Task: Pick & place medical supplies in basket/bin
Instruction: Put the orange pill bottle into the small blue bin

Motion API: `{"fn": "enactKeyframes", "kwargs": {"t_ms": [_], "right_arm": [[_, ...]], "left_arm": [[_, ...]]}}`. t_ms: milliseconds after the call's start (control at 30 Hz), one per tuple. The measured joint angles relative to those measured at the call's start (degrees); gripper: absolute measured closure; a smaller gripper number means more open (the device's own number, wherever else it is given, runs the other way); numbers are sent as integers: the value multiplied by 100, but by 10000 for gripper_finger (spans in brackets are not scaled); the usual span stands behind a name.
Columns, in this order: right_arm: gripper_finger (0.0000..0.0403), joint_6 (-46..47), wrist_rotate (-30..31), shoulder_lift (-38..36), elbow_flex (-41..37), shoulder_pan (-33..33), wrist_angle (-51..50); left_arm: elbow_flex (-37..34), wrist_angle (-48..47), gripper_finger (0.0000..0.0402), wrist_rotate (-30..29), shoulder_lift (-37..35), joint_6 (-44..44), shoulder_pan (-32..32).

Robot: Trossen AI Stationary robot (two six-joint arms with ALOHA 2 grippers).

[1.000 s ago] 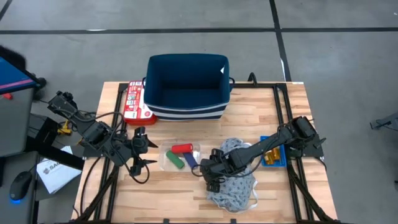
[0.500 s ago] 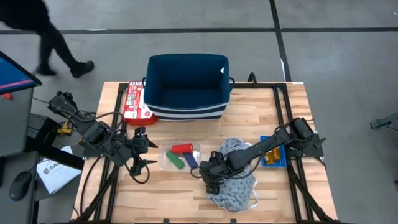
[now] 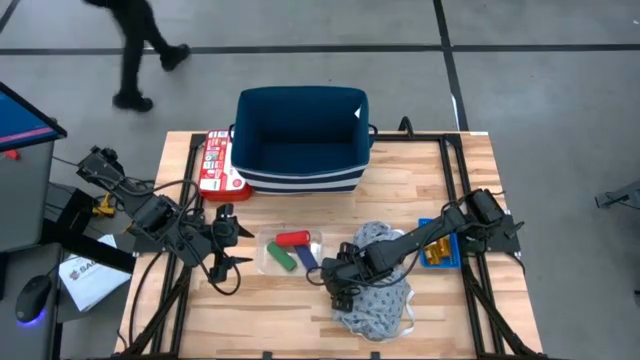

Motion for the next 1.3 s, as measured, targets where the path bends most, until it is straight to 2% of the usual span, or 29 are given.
{"fn": "enactKeyframes", "kwargs": {"t_ms": [367, 833, 1300], "right_arm": [[141, 0, -140, 0, 0, -24, -50], [147, 33, -145, 0, 0, -61, -52], [225, 105, -258, -2, 0, -61, -111]], "left_arm": [[0, 0, 135, 1, 0, 0, 0], [0, -2, 135, 2, 0, 0, 0], [0, -2, 135, 2, 0, 0, 0]]}}
